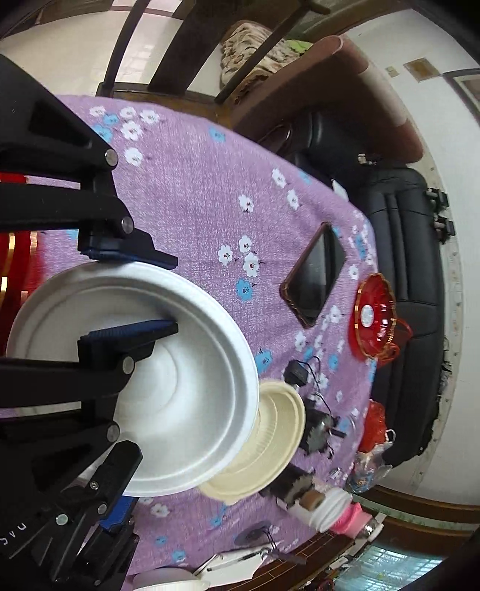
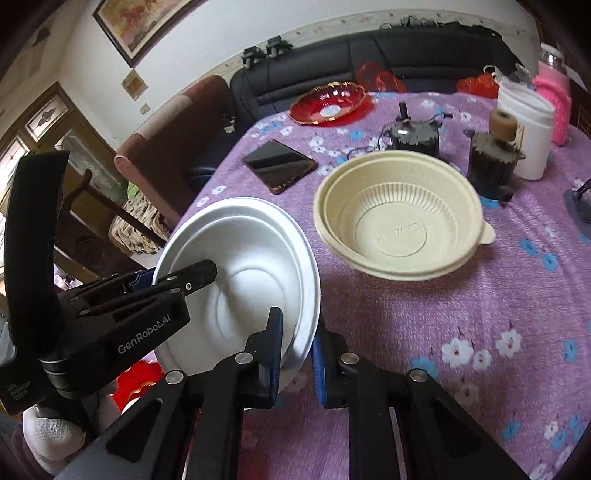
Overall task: Organize plates and bowls
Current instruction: 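Carry the second white bowl over the red plate stack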
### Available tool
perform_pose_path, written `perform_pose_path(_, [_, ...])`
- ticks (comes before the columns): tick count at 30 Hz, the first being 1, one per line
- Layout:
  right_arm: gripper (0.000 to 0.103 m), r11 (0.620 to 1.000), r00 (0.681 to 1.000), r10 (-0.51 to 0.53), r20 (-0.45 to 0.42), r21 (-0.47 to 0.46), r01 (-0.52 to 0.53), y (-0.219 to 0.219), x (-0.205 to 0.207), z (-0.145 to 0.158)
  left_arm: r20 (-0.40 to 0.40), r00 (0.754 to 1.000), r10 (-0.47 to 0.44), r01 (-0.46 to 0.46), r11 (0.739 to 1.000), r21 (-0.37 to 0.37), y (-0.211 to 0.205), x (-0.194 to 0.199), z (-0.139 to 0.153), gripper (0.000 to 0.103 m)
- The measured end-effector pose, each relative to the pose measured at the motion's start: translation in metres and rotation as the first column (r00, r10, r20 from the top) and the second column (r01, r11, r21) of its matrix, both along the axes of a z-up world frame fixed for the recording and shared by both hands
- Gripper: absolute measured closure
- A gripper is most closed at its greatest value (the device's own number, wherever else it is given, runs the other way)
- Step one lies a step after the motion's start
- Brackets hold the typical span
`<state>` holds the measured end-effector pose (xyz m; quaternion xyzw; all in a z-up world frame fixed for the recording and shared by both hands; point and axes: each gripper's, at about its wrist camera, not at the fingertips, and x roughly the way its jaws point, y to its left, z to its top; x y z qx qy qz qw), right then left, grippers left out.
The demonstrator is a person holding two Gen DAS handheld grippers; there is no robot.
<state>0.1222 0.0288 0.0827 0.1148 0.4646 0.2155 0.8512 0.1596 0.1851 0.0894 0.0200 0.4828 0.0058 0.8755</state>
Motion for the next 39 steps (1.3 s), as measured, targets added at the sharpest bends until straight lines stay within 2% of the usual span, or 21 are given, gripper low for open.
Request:
perform_pose_path(11, [0.087,0.999,0.996,0.043,0.084,0.014,-0.044,-0.002,-0.069,0.032,0.163,0.986,0.019,-0.034,0.996,0.086,-0.012,-0.088,0.045,0.076])
perform_pose_path(16, [0.087,0.997,0.990,0.076,0.115,0.013,-0.078,0.004,-0.101,0.042,0.206,0.977,0.051,-0.067,0.995,0.072,-0.006,-0.125,0.056,0.076])
perform_pose_path(21, [0.087,0.994,0.986,0.109,0.124,0.009,-0.111,0.015,-0.126,0.043,0.226,0.970,0.087,-0.100,0.994,0.043,0.008,-0.156,0.058,0.076])
perform_pose_path(26, [0.086,0.990,0.982,0.141,0.123,-0.005,-0.141,0.032,-0.144,0.039,0.243,0.963,0.115,-0.130,0.990,0.048,0.022,-0.179,0.054,0.076])
perform_pose_path(39, [0.086,0.983,0.979,0.183,0.092,-0.034,-0.181,0.063,-0.156,0.022,0.259,0.953,0.159,-0.178,0.983,0.048,0.047,-0.209,0.040,0.076])
